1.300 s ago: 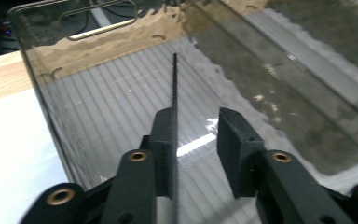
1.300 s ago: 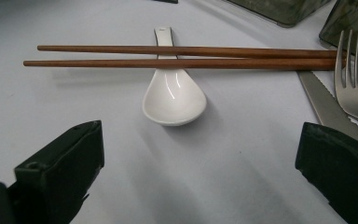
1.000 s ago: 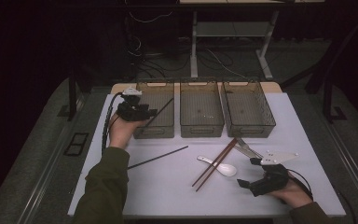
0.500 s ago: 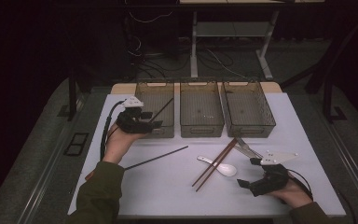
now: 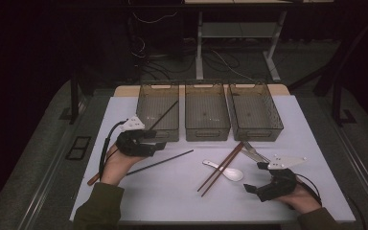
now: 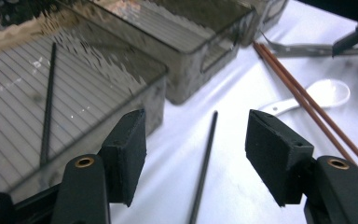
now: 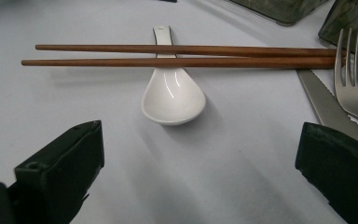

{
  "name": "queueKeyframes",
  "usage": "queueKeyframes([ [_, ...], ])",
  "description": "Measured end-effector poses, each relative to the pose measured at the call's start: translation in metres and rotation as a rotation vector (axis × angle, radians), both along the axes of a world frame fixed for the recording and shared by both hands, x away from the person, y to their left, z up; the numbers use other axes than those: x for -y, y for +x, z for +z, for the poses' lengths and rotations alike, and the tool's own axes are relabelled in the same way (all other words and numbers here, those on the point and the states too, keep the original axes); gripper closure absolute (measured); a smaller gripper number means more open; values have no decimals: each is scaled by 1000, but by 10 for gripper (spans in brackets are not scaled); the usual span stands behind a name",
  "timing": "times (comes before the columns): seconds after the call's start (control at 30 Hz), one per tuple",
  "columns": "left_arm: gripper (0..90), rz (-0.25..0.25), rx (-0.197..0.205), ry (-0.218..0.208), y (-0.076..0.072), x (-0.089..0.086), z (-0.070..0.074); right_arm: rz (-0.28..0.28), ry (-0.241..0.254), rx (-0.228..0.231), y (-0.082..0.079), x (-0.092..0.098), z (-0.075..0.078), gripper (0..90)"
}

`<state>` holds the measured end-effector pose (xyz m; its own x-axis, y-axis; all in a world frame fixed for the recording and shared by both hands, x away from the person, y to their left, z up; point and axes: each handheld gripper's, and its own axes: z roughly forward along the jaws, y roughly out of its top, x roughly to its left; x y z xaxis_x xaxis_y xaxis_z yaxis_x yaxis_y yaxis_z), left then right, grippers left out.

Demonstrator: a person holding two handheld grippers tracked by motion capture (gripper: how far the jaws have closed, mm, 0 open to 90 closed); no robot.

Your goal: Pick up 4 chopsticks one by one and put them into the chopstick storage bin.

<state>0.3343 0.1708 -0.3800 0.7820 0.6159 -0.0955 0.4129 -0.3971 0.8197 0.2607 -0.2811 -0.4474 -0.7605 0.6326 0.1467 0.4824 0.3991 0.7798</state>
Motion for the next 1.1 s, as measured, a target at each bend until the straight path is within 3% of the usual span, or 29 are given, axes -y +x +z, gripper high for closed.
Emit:
queueKeyframes([
  [0.23, 396, 11, 8, 2, -22, -9, -18, 1, 0, 1, 0, 0, 0, 9],
  [0.43, 412, 19, 17, 5, -32, -15, -25, -5, 0, 3, -1, 0, 1, 9],
  [0.83, 506, 13, -15, 60, -28, -15, -40, -1, 0, 5, -1, 0, 0, 9],
  [0.93, 576, 17, -6, 107, -27, -15, -43, 1, -2, 5, -1, 0, 0, 9],
  [1.1, 624, 16, -16, 125, -22, -17, -48, 1, -2, 3, -1, -1, 0, 9],
])
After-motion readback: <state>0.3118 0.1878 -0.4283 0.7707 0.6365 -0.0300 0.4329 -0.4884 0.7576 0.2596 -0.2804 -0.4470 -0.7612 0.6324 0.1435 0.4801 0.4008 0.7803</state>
